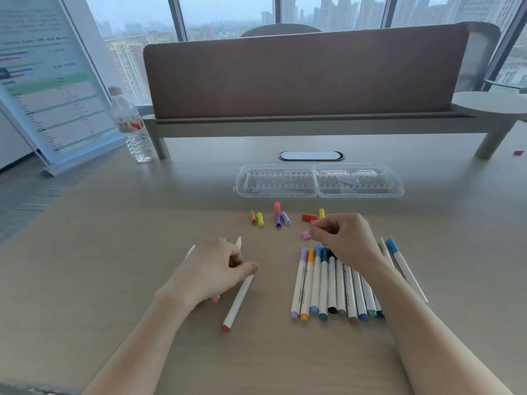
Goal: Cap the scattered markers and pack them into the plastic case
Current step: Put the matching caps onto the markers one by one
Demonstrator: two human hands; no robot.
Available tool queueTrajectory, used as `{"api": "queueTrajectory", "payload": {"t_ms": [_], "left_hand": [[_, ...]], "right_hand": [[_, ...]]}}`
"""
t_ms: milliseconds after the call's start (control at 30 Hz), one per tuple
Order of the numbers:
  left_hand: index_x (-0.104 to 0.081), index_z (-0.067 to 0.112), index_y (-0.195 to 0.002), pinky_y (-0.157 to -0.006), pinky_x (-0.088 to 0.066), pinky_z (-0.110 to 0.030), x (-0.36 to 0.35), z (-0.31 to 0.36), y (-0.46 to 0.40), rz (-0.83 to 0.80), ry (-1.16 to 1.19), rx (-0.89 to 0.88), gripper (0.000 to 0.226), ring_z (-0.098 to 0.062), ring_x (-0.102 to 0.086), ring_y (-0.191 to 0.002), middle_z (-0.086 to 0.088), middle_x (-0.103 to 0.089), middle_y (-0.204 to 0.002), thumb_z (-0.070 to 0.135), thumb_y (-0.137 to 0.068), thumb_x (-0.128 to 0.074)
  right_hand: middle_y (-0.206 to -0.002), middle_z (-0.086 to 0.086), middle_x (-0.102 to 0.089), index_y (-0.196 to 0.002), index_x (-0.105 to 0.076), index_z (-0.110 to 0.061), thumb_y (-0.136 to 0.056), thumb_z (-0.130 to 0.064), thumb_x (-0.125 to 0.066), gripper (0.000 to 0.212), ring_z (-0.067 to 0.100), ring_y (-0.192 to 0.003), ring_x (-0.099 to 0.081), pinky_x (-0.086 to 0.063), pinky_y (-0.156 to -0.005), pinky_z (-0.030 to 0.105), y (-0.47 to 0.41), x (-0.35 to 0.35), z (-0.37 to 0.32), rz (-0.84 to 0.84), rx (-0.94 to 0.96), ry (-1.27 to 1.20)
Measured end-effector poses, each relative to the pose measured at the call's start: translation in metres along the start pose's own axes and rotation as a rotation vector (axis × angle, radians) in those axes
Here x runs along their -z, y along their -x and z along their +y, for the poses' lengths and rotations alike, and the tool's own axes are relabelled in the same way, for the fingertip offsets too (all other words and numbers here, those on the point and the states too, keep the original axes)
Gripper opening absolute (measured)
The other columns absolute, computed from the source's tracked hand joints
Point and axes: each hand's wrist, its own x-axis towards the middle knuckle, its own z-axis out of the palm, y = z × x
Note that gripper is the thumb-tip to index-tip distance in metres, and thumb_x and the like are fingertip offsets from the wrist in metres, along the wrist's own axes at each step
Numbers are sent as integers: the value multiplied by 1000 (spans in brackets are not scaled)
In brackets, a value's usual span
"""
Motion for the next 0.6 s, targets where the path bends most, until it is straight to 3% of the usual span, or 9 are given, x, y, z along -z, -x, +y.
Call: {"api": "queueTrajectory", "payload": {"t_ms": [133, 167, 233, 367, 433, 500, 600], "left_hand": [[-68, 29, -70, -89, -50, -31, -9, 1, 1, -7, -393, -66, 41, -8, -61, -81, 10, -65, -76, 69, -80, -62], [-67, 29, -69, -94, -48, -34, -11, 2, -1, 9, -437, -80, 41, -10, -61, -85, 10, -65, -77, 68, -80, -59], [-70, 24, -70, -86, -53, -34, -11, 4, -4, -2, -455, -73, 42, -15, -64, -82, 5, -67, -75, 62, -81, -56], [-63, 13, -61, -55, -55, -31, -10, 7, -13, 15, -299, -56, 40, -19, -64, -56, -4, -66, -61, 49, -75, -55], [-56, 12, -59, -54, -50, -28, -8, 9, -21, 85, -102, -57, 38, -17, -58, -51, -6, -66, -61, 43, -80, -58], [-58, 11, -64, -60, -53, -29, -3, 8, -30, 133, 133, -52, 36, -12, -64, -54, -4, -69, -62, 37, -89, -60], [-61, 3, -76, -67, -59, -39, -2, 5, -45, 89, 445, -74, 31, -19, -73, -65, -7, -75, -69, 24, -98, -55]], "right_hand": [[-75, -11, -71, -89, -79, -18, -85, -21, -77, 5, -4, -59, -60, -45, -55, 9, 2, -2, -4, -5, 14, 3], [-77, -11, -71, -89, -79, -18, -85, -22, -77, 6, -2, -62, -62, -46, -56, 10, 3, -2, -5, -3, 15, 11], [-80, -10, -72, -91, -79, -18, -85, -23, -77, 8, 3, -68, -65, -49, -61, 12, 5, -1, -4, -2, 18, 29], [-79, -11, -73, -93, -79, -20, -86, -24, -76, 9, 3, -69, -67, -48, -59, 10, 8, 3, -3, 11, -2, 23], [-77, -10, -73, -93, -79, -21, -87, -25, -76, 8, 7, -68, -67, -49, -57, 12, 9, 6, -2, 27, -13, 19], [-74, -11, -73, -89, -78, -25, -87, -24, -75, 3, 10, -68, -68, -51, -57, 14, 10, 7, -3, 43, -23, 9], [-73, -14, -72, -83, -75, -32, -87, -23, -75, 10, 6, -68, -67, -53, -60, 17, 9, 10, -1, 77, -29, 6]]}}
